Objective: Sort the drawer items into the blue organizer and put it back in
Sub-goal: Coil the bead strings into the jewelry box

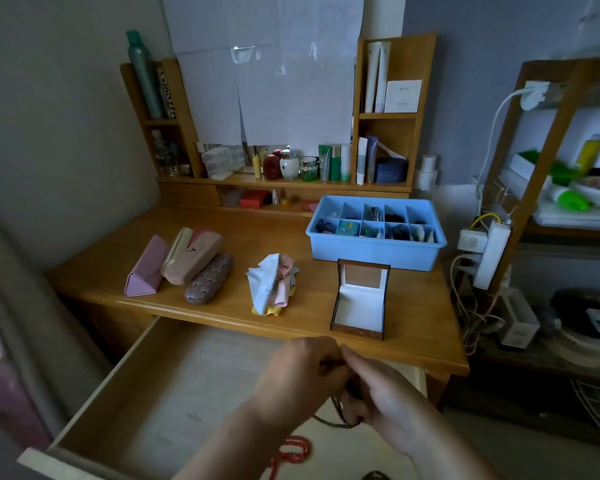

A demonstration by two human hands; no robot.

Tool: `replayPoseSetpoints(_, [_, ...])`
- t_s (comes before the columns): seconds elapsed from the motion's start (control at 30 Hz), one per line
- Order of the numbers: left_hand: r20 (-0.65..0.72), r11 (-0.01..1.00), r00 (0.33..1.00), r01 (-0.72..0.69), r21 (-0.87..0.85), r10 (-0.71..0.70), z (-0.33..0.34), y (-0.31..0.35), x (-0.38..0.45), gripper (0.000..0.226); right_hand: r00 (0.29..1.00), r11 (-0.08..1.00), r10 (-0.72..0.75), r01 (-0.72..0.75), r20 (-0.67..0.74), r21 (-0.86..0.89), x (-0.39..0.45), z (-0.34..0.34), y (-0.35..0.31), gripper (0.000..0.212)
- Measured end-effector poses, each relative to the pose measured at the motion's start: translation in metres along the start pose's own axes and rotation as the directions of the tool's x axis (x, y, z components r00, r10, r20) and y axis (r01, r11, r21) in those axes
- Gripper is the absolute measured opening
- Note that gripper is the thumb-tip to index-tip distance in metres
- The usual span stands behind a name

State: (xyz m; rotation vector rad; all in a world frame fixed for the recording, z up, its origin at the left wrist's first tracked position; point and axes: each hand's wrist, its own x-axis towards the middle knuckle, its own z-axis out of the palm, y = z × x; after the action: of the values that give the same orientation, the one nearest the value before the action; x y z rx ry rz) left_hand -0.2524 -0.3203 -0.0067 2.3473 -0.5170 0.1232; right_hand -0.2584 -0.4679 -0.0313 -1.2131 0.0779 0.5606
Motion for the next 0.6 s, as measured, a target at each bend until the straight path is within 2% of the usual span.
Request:
replayPoseSetpoints(0.03, [-0.016,0.996,0.996,0.083,-0.031,-0.083,-0.002,-0.002,0.002,0.018,0.999,0.999,0.035,-0.036,0.04,0.019,-0.003,0.0,0.0,0.034])
replayPoseSetpoints(0.07, [0.004,0.972,0.981,0.192,-0.136,-0.193,-0.003,-0.007,0.003,0.024,0.996,0.997,0.054,-0.058,0.07,0.056,-0.004,-0.001,0.0,0.028])
replayPoseSetpoints(0.1, [0.07,0.894,0.949,0.312,-0.323,-0.306,-0.006,-0.013,0.003,0.03,0.995,0.991,0.055,-0.065,0.088,0.114,-0.005,-0.003,-0.001,0.023])
replayPoseSetpoints(0.13, [0.16,0.738,0.907,0.411,-0.535,-0.389,-0.007,-0.019,0.001,0.033,0.994,0.979,0.05,-0.068,0.098,0.192,-0.005,-0.006,-0.003,0.019])
replayPoseSetpoints(0.17, [0.243,0.51,0.872,0.452,-0.732,-0.425,-0.009,-0.025,-0.003,0.033,0.993,0.957,0.047,-0.075,0.105,0.281,-0.005,-0.009,-0.004,0.017])
replayPoseSetpoints(0.2, [0.29,0.267,0.852,0.43,-0.862,-0.436,-0.009,-0.03,-0.007,0.03,0.992,0.925,0.046,-0.086,0.115,0.37,-0.006,-0.012,-0.005,0.016])
replayPoseSetpoints(0.23, [0.309,0.076,0.843,0.378,-0.923,-0.441,-0.008,-0.036,-0.011,0.027,0.991,0.888,0.043,-0.095,0.125,0.449,-0.005,-0.015,-0.005,0.017])
replayPoseSetpoints(0.27, [0.314,-0.046,0.84,0.329,-0.943,-0.442,-0.006,-0.039,-0.014,0.022,0.99,0.854,0.036,-0.1,0.134,0.511,-0.005,-0.016,-0.004,0.019])
replayPoseSetpoints(0.3, [0.315,-0.114,0.844,0.295,-0.949,-0.434,-0.001,-0.038,-0.017,0.017,0.99,0.826,0.023,-0.098,0.141,0.556,-0.003,-0.016,-0.002,0.021])
replayPoseSetpoints(0.33, [0.31,-0.135,0.85,0.279,-0.951,-0.426,0.005,-0.035,-0.019,0.012,0.988,0.804,0.002,-0.093,0.154,0.587,-0.002,-0.015,0.001,0.025])
replayPoseSetpoints(0.4, [0.313,-0.099,0.849,0.3,-0.949,-0.426,0.016,-0.026,-0.02,0.012,0.982,0.779,-0.047,-0.079,0.184,0.622,0.001,-0.012,0.005,0.036])
replayPoseSetpoints(0.47, [0.337,-0.003,0.844,0.37,-0.929,-0.418,0.021,-0.016,-0.019,0.022,0.97,0.788,-0.07,-0.089,0.232,0.609,0.002,-0.01,0.008,0.055])
replayPoseSetpoints(0.57, [0.422,0.204,0.824,0.519,-0.83,-0.379,0.018,-0.008,-0.019,0.005,0.952,0.827,-0.065,-0.116,0.299,0.55,0.002,-0.011,0.011,0.067])
replayPoseSetpoints(0.6, [0.436,0.258,0.812,0.55,-0.794,-0.387,0.017,-0.007,-0.019,0.011,0.951,0.843,-0.053,-0.122,0.306,0.525,0.002,-0.013,0.012,0.068])
